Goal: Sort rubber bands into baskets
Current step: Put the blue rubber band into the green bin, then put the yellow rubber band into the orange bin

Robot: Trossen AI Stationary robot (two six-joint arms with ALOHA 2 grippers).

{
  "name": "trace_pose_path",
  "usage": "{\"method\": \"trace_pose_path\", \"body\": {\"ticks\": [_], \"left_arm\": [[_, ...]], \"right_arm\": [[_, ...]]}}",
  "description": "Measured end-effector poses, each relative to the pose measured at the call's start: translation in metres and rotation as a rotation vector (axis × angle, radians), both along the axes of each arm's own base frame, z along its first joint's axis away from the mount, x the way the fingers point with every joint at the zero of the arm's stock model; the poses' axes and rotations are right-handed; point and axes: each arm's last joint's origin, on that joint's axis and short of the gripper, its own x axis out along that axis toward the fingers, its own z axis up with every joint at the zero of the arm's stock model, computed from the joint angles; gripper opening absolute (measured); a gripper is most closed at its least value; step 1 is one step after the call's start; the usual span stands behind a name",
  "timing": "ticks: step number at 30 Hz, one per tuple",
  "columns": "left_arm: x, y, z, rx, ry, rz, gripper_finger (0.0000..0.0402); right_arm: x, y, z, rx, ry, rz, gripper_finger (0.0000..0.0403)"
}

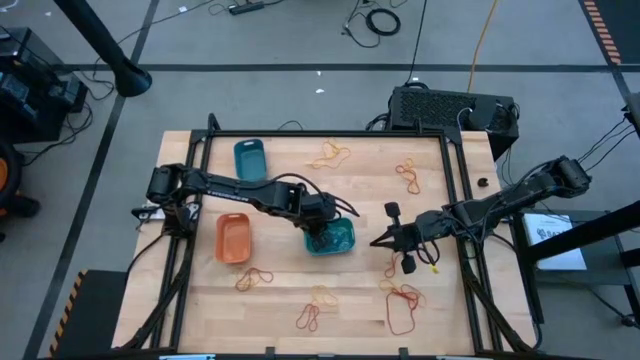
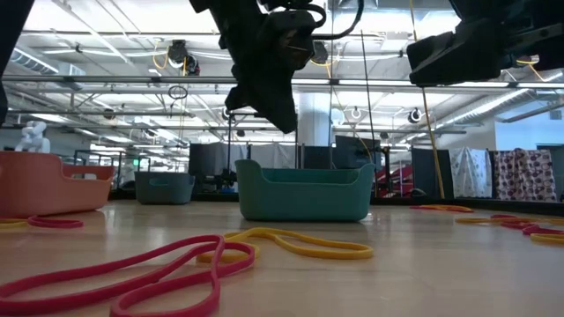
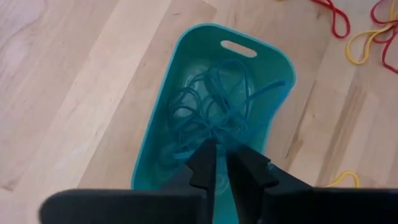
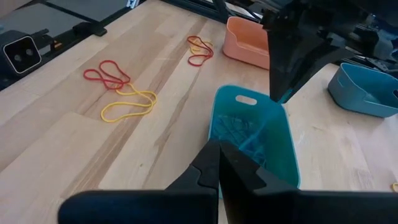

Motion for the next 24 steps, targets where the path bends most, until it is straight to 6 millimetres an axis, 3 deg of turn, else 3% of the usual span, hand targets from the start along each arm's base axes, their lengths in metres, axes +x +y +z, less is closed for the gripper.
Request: {"method": "trace_pose_path", "body": {"ticks": [7,13,18,24], "left_arm": [[-0.002,0.004,-0.001,0.004,0.028,-0.004,0.0105],[-0.004,0.004,-0.002,-0.164,0.054,-0.079,0.0111],[-0.003,-0.019,0.0,-0.217,0.03,-0.164,0.0111],[-0.005,-0.065,0.003,-0.141,-0.037,-0.342,0.0111]], "right_arm": [[0.0,0.0,0.0,0.0,0.001,0.0,0.0],[0.0,0.0,0.0,0.003,0.0,0.0,0.0],[0.0,0.0,0.001,0.009,-0.005,0.003,0.0],[0.0,0.0,0.001,0.03,-0.007,-0.004,0.0]]}}
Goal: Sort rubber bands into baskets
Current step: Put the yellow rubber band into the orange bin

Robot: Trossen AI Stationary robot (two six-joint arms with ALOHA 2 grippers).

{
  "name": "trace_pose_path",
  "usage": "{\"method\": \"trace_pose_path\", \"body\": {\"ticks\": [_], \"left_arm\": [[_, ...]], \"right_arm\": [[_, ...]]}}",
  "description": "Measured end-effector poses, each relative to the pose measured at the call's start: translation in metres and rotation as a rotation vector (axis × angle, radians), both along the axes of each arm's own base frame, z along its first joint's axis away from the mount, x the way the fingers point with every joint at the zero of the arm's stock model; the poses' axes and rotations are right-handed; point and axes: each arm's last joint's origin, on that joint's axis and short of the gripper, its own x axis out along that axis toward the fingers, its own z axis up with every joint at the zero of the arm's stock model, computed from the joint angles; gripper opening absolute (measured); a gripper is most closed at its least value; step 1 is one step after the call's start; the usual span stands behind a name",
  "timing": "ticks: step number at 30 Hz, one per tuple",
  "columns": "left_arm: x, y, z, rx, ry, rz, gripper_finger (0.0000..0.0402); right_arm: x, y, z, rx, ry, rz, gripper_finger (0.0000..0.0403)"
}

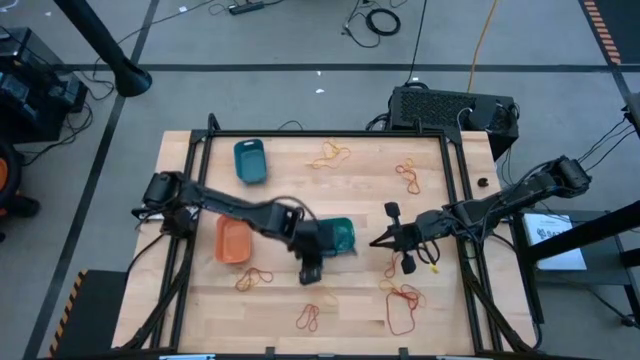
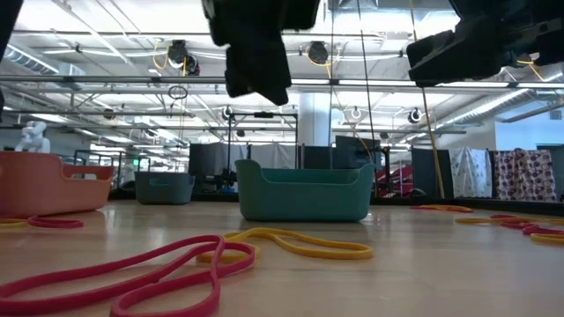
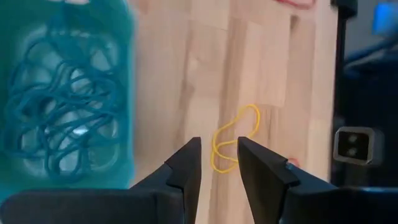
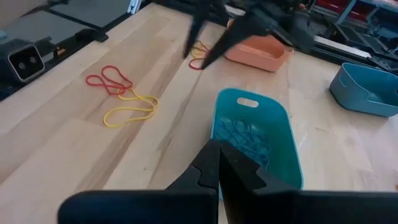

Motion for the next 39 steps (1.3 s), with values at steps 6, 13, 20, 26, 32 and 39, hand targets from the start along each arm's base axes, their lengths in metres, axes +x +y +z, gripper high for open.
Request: {"method": "trace_pose_path", "body": {"ticks": [6,13,20,26,32,39], "left_arm": [[-0.012,-0.045,-0.008,0.213,-0.071,0.078,0.0111],[-0.02,-0.074,-0.025,0.174,-0.171,0.066,0.0111],[-0.014,-0.08,-0.062,0.196,-0.12,0.059,0.0111],[-0.002,-0.08,-0.101,0.143,-0.05,0.015,0.0111],[0.001,-0.079,-0.111,0.148,-0.032,0.016,0.0111],[-0.005,-0.082,-0.111,0.154,0.02,0.018,0.0111]], "right_arm": [[0.001,0.001,0.002,0.076,-0.007,-0.015,0.0],[-0.001,0.006,0.002,0.153,0.013,0.039,0.0],[-0.003,0.016,-0.001,0.173,0.046,0.07,0.0],[-0.001,0.023,-0.013,0.167,0.114,0.079,0.0],[0.005,0.027,-0.024,0.171,0.157,0.066,0.0],[0.012,0.029,-0.026,0.16,0.109,0.085,0.0]]}}
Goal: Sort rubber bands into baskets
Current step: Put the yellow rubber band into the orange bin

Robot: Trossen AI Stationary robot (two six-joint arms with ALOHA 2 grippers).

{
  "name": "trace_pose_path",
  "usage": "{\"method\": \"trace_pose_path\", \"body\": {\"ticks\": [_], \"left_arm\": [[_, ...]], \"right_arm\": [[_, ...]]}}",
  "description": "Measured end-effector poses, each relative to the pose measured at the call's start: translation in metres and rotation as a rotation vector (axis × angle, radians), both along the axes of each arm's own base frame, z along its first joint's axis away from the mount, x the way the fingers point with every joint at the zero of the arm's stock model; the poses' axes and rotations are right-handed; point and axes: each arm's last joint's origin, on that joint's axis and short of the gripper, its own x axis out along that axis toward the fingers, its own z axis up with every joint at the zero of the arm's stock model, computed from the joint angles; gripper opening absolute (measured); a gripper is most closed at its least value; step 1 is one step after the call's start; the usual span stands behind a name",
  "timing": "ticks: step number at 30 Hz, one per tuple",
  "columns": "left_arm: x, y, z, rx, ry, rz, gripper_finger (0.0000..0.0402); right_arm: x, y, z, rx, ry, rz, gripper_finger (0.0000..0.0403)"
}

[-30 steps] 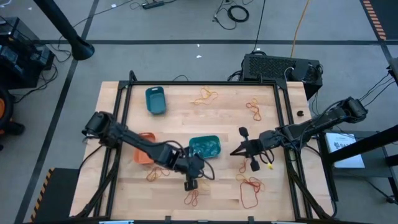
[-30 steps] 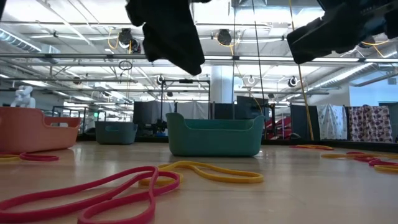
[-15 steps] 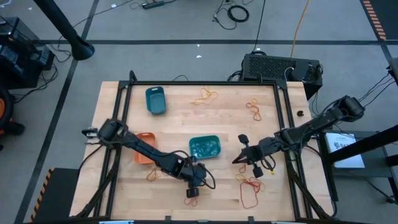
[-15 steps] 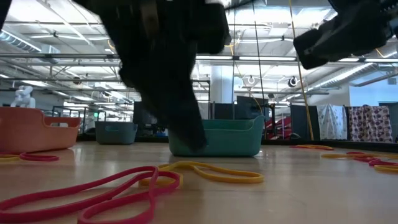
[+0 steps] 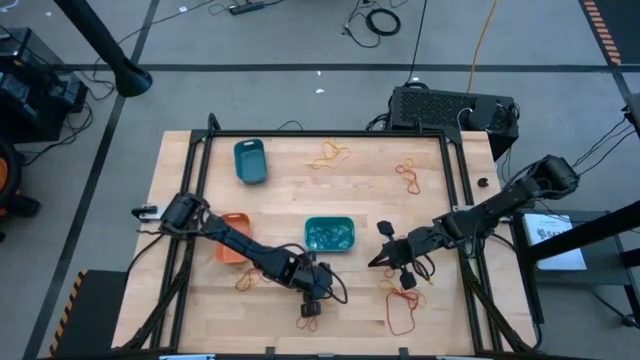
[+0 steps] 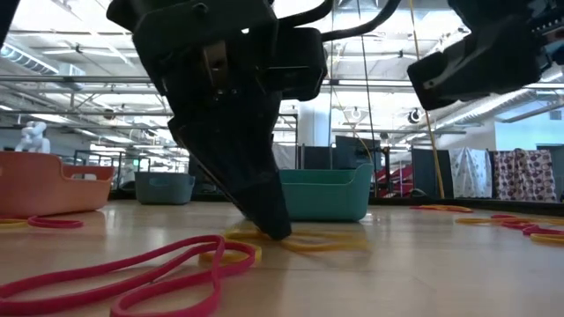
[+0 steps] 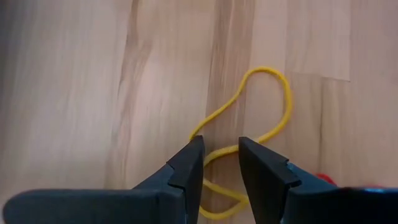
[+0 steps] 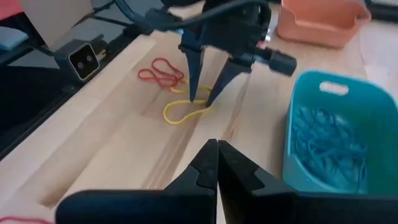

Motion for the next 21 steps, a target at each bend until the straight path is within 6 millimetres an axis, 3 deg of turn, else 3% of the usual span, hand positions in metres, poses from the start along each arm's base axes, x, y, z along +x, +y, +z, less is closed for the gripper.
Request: {"method": "trace_pose_path", "body": {"ticks": [7,15,21], "left_arm": [[0.001,-0.005,0.006,0.013,-0.018,-0.039,0.0111],[0.016,-0.012,0.031,0.029,-0.101,-0.132,0.0111],[0.009,-0.006,0.027,0.12,-0.026,-0.091,0.0111]], "right_arm": [[0.002,0.001,0.005,-0.026,-0.066,0.024,0.0],[0.002,0.001,0.005,-0.035,-0.073,0.03,0.0],[0.002,0.001,0.004,-0.04,-0.058,0.031,0.0]]}}
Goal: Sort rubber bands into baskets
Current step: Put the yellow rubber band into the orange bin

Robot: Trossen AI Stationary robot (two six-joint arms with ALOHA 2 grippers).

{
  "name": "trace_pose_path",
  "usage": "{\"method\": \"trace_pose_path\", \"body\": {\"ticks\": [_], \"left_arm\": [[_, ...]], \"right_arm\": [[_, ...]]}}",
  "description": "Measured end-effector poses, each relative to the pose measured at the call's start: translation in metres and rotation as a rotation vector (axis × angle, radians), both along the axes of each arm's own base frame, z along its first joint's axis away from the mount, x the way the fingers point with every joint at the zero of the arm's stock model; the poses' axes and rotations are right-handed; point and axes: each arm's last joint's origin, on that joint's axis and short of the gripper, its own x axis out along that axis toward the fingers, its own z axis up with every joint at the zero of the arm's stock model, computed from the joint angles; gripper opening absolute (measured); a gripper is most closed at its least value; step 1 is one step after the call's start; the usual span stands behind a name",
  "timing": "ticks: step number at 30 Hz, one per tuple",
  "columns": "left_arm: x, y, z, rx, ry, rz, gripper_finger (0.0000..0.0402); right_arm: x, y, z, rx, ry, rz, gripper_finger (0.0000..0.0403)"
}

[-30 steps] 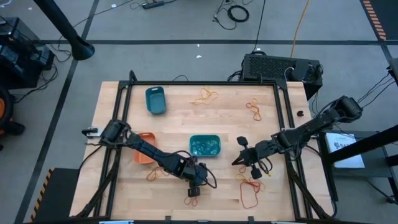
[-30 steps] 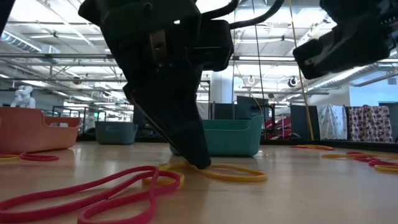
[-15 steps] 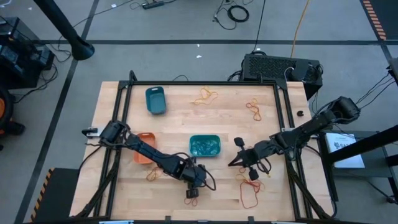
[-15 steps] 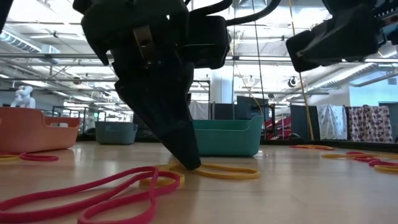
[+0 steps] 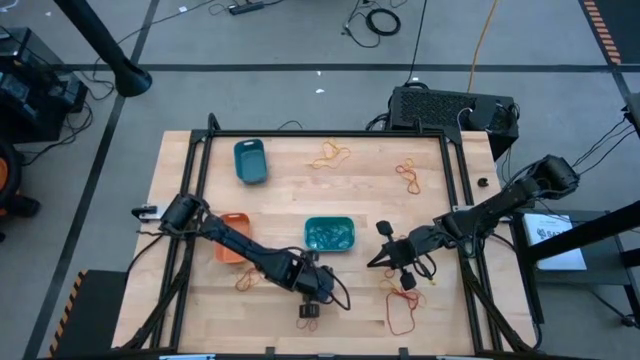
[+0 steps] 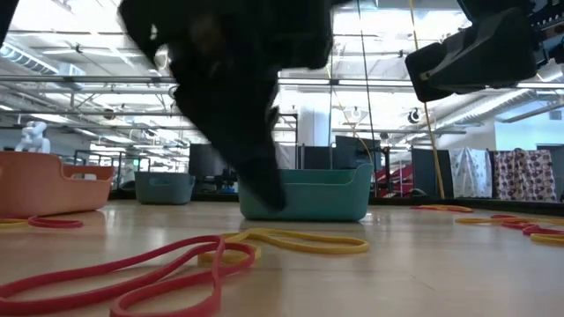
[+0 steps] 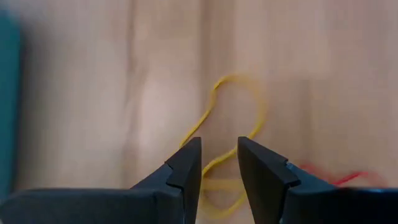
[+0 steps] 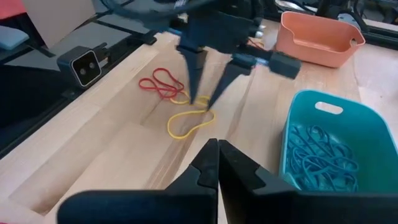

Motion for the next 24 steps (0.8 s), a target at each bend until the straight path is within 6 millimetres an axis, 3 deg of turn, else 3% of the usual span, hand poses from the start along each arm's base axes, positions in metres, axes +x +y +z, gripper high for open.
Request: {"method": "trace_pose_path", "body": {"ticks": [19,24], "left_arm": [[-0.009,0.005,-0.015,-0.013,0.077,0.123,0.0109],[-0.009,0.005,-0.015,-0.015,0.08,0.124,0.0063]], "right_arm": [[0.0,0.0,0.0,0.005,0.005,-0.003,0.0],[0.0,0.0,0.0,0.007,0.0,-0.003,0.0]]}}
